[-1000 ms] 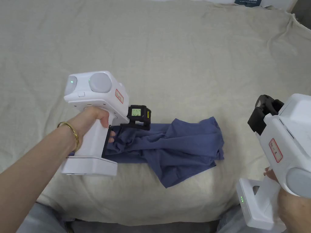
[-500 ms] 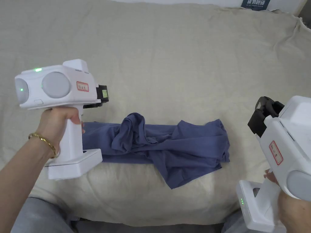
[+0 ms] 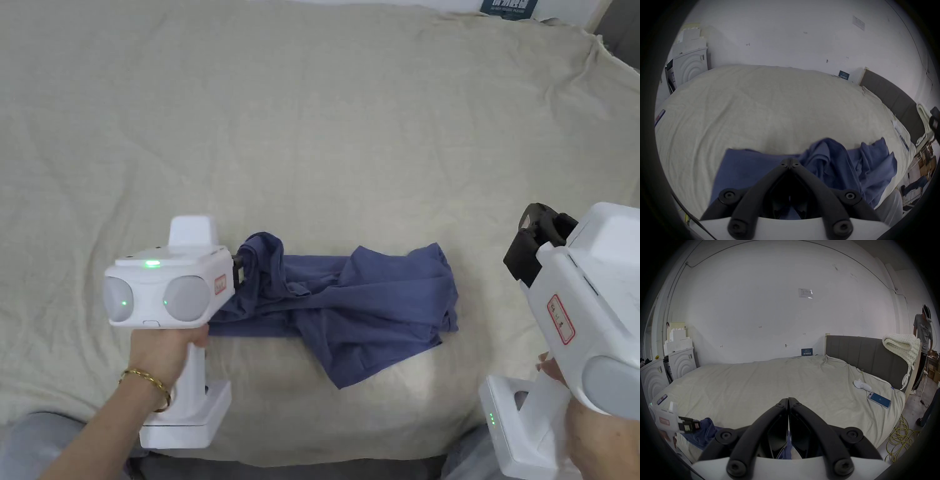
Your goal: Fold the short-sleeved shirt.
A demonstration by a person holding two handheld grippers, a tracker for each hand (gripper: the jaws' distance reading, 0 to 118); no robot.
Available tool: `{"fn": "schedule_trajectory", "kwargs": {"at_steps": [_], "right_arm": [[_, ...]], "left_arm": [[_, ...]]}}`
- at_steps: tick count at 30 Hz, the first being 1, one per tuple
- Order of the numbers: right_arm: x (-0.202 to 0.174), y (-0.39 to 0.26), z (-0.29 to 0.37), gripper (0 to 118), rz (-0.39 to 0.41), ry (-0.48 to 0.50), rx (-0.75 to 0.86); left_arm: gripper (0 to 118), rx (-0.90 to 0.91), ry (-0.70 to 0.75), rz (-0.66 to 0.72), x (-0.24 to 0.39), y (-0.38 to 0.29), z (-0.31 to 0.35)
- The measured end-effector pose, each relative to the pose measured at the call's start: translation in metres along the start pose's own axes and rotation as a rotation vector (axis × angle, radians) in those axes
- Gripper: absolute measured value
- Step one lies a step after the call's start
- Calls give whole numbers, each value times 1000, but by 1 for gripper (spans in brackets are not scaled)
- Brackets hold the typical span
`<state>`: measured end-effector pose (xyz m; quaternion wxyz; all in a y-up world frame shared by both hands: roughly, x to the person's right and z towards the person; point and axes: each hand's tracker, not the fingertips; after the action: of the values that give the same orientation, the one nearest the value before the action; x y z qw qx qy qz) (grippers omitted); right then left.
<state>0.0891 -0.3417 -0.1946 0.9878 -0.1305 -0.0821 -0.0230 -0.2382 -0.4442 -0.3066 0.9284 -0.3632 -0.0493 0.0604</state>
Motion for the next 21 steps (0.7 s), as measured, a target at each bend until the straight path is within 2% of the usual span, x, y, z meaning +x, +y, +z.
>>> {"fn": "schedule_trajectory", "kwargs": {"at_steps": [7,13,16,21], "right_arm": [[7,-4,0,0,-9,-18,-14],[11,-9,-2,0,-14,-20,-25],[13,-9,-2,0,-20,-24,-25],[17,-8,-2,0,-17,-32,-22]], "left_arm": [[0,-18,3,-32,30,-14,-7],[0,-9,-63,-172,73,-24,-6],[0,-40,-83,-154,89,-29,-8],[0,-66,-231,-163,112,-24,1]]}}
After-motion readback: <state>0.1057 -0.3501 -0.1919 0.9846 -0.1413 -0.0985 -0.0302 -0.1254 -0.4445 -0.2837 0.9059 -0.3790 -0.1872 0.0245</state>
